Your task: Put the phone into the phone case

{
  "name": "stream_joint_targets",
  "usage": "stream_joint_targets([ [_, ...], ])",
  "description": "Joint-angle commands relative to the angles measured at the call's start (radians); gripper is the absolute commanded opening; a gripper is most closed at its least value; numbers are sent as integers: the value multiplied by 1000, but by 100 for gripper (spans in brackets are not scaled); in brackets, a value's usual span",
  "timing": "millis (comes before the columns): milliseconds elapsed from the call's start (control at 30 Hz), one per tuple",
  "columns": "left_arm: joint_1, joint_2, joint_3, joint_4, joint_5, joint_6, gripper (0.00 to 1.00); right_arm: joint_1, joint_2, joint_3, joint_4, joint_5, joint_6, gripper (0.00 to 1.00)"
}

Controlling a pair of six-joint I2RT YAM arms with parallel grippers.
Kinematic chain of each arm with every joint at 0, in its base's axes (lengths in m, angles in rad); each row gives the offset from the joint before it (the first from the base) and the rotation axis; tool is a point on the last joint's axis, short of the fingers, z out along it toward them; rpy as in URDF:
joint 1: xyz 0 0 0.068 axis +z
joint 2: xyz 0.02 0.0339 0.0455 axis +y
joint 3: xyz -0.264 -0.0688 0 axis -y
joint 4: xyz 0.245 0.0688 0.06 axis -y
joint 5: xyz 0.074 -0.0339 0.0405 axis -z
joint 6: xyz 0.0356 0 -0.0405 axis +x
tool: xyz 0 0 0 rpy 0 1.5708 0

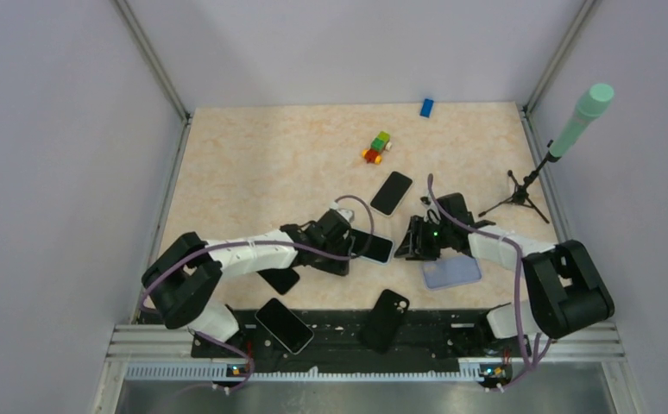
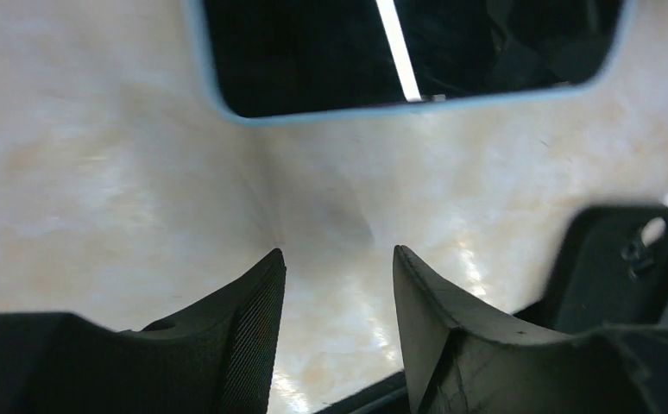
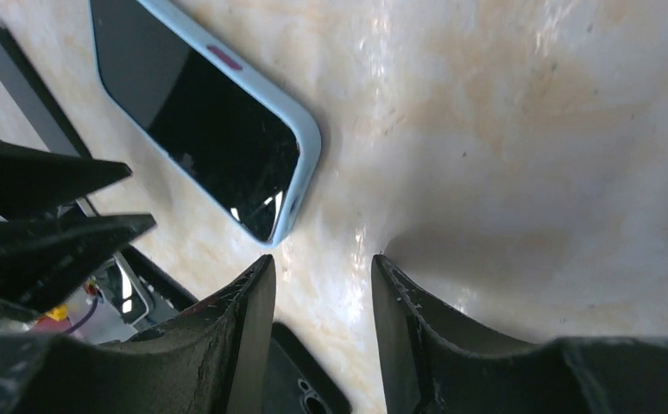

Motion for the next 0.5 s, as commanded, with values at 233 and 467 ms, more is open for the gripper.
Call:
stream_joint_targets([
  [233,-253,34,40,88,4,37,51,-9,-201,-93,-36,-4,14,44],
  [467,-322,83,116,87,24,123,52,-9,-266,-149,-43,-6,50,44],
])
